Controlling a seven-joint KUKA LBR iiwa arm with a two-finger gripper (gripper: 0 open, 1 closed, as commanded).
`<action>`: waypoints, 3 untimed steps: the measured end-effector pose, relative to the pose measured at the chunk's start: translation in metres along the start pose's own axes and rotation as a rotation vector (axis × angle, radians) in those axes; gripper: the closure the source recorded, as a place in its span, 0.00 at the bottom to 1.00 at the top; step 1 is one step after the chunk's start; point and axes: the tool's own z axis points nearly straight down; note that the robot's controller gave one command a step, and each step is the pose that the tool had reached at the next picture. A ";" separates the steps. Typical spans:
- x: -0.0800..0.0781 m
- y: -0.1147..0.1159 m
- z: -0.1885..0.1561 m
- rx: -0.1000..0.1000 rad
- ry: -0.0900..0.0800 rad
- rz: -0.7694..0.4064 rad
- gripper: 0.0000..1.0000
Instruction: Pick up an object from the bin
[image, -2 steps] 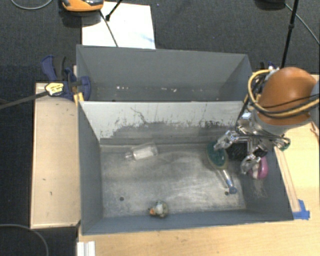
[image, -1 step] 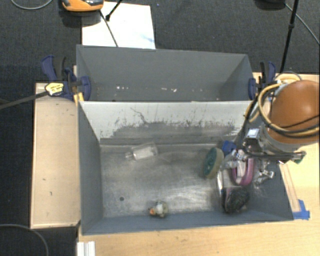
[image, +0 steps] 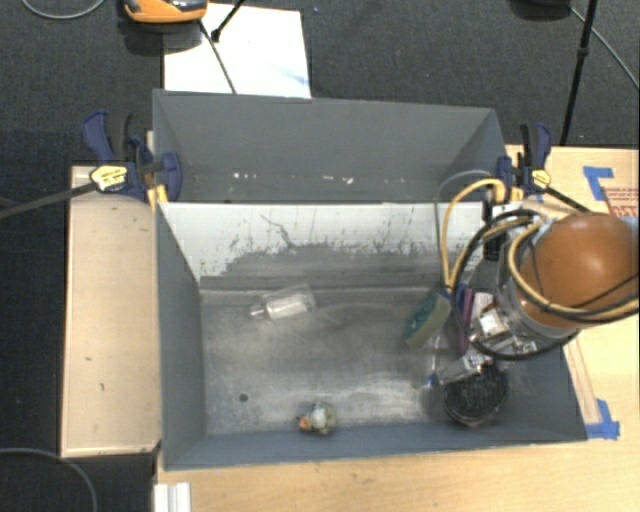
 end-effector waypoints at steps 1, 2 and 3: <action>0.014 0.012 0.006 -0.038 0.019 0.018 1.00; 0.000 0.010 0.007 -0.036 -0.004 0.015 0.00; -0.078 -0.080 -0.062 -0.038 0.020 0.147 0.00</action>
Offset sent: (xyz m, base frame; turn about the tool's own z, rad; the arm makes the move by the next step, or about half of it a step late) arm 0.0000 0.0000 0.0000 0.0000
